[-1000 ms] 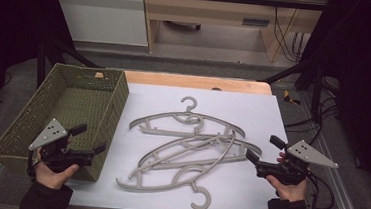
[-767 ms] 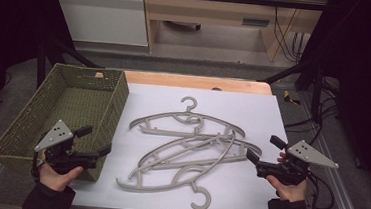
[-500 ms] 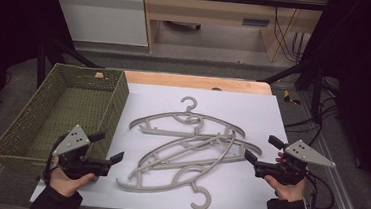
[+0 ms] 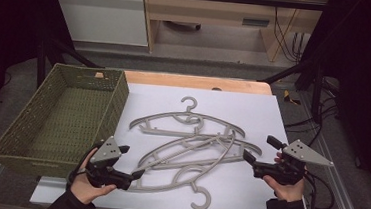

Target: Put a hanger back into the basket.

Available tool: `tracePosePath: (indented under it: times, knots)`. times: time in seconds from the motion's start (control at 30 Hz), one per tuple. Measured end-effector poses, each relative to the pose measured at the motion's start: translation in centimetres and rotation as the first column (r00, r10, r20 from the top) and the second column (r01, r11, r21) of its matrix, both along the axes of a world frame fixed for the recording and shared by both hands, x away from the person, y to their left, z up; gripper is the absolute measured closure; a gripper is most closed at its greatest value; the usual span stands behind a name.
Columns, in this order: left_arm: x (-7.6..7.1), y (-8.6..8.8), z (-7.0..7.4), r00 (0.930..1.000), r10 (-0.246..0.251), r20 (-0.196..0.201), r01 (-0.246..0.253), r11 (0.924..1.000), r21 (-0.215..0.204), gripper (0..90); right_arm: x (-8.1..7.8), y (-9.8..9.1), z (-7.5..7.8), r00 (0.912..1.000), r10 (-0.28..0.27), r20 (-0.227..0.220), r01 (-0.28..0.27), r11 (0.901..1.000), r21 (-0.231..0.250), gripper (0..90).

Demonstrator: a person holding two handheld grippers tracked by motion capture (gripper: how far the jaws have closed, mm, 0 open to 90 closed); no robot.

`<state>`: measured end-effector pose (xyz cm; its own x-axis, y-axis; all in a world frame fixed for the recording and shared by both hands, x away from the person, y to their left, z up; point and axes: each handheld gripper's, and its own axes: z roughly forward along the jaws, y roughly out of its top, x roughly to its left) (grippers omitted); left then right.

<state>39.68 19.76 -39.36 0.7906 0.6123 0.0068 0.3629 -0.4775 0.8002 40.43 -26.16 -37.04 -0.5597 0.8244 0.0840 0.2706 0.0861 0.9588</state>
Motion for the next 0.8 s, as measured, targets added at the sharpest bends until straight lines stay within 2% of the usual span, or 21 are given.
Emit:
tracePosePath:
  times: [0.23, 0.43, 0.53, 0.57, 0.6, 0.67, 0.8]
  knots:
    - [-0.2, -2.1, -1.1, 0.9971, -0.064, -0.04, 0.067, 0.9959, 0.062, 13.6, 0.0, 0.2, 0.0, 1.0, 0.004, -0.008, -0.004, 1.0, -0.003, 4.3]
    - [-0.3, -4.1, -2.2, 0.9906, -0.117, -0.071, 0.126, 0.9835, 0.13, 15.2, 0.1, 0.4, -0.1, 0.9999, 0.01, -0.013, -0.01, 0.9999, -0.01, 4.3]
    - [-0.2, -4.9, -2.7, 0.9859, -0.141, -0.09, 0.155, 0.9726, 0.174, 16.5, 0.1, 0.5, -0.1, 0.9998, 0.012, -0.018, -0.012, 0.9998, -0.014, 4.2]
    - [-0.2, -5.1, -2.9, 0.985, -0.144, -0.095, 0.159, 0.9713, 0.177, 17.6, 0.1, 0.5, -0.2, 0.9998, 0.01, -0.02, -0.01, 0.9998, -0.014, 4.2]
    - [-0.1, -5.4, -3.1, 0.9822, -0.157, -0.103, 0.175, 0.9646, 0.198, 18.5, 0.1, 0.6, -0.2, 0.9997, 0.011, -0.022, -0.011, 0.9998, -0.014, 4.2]
    - [-0.1, -5.9, -3.4, 0.9785, -0.17, -0.117, 0.192, 0.9575, 0.216, 20.6, 0.1, 0.6, -0.2, 0.9997, 0.012, -0.022, -0.012, 0.9998, -0.014, 4.2]
    - [0.1, -6.9, -4.2, 0.9673, -0.203, -0.152, 0.237, 0.9366, 0.258, 25.4, 0.2, 0.6, -0.2, 0.9996, 0.014, -0.024, -0.014, 0.9998, -0.013, 4.1]
